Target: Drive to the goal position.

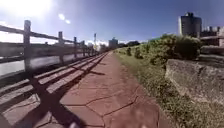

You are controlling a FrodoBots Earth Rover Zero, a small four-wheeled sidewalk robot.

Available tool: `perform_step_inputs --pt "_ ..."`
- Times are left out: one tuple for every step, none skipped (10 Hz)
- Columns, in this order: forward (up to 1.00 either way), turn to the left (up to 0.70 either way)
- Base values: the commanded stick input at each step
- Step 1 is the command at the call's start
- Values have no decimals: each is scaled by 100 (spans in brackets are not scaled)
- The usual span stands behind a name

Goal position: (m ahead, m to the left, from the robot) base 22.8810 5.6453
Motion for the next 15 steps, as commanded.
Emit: perform_step_inputs --pt "85 0" --pt "85 0" --pt "85 0" --pt "85 0" --pt "85 0" --pt "85 0" --pt "85 0" --pt "85 0" --pt "85 0" --pt "85 0" --pt "85 0" --pt "85 0" --pt "85 0" --pt "85 0" --pt "85 0"
